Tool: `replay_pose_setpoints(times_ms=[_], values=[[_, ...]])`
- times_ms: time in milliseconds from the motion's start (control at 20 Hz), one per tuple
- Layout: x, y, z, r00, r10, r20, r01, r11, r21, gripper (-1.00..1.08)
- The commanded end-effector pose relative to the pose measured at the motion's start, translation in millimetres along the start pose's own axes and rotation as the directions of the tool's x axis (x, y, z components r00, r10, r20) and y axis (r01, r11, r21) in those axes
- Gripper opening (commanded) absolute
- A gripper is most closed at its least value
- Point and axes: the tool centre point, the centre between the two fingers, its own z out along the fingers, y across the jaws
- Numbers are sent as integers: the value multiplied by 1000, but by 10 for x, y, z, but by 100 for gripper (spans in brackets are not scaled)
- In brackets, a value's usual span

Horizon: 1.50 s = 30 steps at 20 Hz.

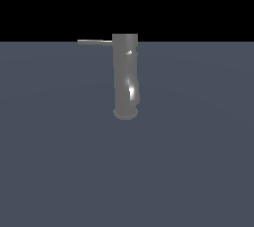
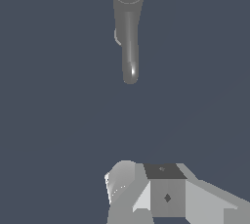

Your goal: Turn on the faucet by rotating a designated handle.

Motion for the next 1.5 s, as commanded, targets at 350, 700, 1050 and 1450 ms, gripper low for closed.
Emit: replay_pose_setpoints(times_ms=[350, 700, 1050, 1450], values=[[77, -35, -63, 1000, -15, -22, 15, 1000, 14, -100], [93, -44, -79, 999, -21, -28, 21, 1000, 17, -100], [217, -70, -77, 999, 25, -24, -24, 999, 35, -100], [539, -142, -46, 989, 145, -6, -144, 987, 74, -100]])
